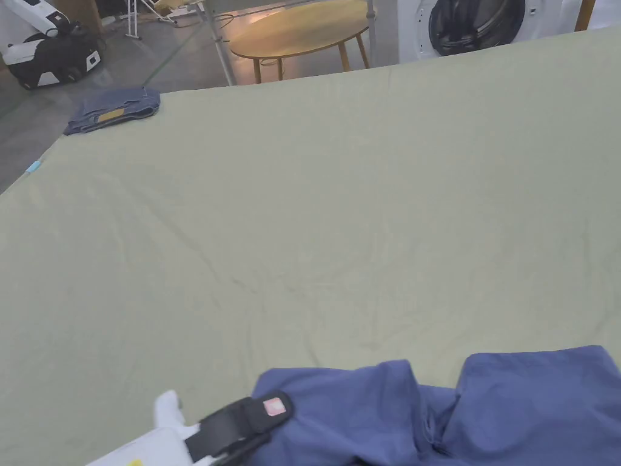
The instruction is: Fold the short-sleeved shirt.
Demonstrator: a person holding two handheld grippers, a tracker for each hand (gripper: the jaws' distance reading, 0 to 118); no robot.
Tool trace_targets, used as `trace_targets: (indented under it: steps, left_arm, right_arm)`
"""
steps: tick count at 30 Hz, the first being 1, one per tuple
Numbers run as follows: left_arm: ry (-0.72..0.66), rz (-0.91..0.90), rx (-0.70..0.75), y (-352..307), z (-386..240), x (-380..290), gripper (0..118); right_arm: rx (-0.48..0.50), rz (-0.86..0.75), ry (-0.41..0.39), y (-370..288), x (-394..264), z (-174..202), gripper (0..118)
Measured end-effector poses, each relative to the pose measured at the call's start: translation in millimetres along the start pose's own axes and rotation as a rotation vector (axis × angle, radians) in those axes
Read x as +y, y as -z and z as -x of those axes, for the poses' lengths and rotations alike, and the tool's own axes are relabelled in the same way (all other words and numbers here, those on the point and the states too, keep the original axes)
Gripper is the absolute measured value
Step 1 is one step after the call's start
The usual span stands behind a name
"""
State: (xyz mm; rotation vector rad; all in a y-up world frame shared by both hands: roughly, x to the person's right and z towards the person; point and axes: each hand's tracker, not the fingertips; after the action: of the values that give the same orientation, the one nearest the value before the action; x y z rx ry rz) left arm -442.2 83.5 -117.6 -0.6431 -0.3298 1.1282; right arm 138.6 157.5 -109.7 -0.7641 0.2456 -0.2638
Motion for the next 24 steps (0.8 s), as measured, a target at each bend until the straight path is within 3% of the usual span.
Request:
trace_targets:
  steps: [2, 6, 8, 10, 14, 16, 17, 18, 19, 20, 22, 23, 24]
  left_arm:
    - [0.072, -0.056, 0.033, -25, -25, 15, 9]
    - [0.419, -0.083, 0.252, -41, -114, 30, 9]
    - [0.545, -0.006, 0.245, -12, -147, 18, 9]
    - [0.578, 0.106, 0.234, 31, -167, -8, 9]
    - [0.786, 0.375, 0.224, 137, -178, -80, 9]
    - [0.841, 0.414, 0.256, 172, -179, -107, 11]
    - [0.824, 0.424, 0.240, 183, -179, -114, 25]
    - [0.788, 0.443, 0.179, 186, -181, -115, 59]
    - [0.710, 0.460, 0.083, 186, -179, -113, 65]
    - [0.640, 0.486, 0.016, 187, -181, -111, 61]
    - [0.623, 0.439, -0.068, 178, -186, -104, 60]
    - [0.615, 0.427, -0.083, 172, -185, -94, 53]
    - [0.591, 0.419, -0.074, 171, -180, -90, 25]
  right_arm:
    - [-0.008, -0.006, 0.006, -1, 1, -1, 0]
    - [-0.011, -0.029, 0.030, -4, 3, -6, 0]
    - [-0.013, -0.039, 0.059, -5, 4, -8, 0]
    - [-0.022, -0.051, 0.082, -6, 3, -8, 0]
    - [-0.031, -0.055, 0.086, -13, -3, -7, 0]
    - [-0.034, -0.057, 0.081, -17, -6, -6, 0]
    - [-0.033, -0.058, 0.080, -20, -8, -7, 0]
    - [-0.033, -0.058, 0.080, -21, -11, -9, 0]
    - [-0.037, -0.058, 0.079, -22, -13, -10, 0]
    - [-0.043, -0.057, 0.079, -22, -14, -12, 0]
    - [-0.052, -0.054, 0.095, -20, -18, -18, 0]
    - [-0.054, -0.054, 0.109, -20, -19, -21, 0]
    - [-0.053, -0.056, 0.123, -20, -20, -23, 0]
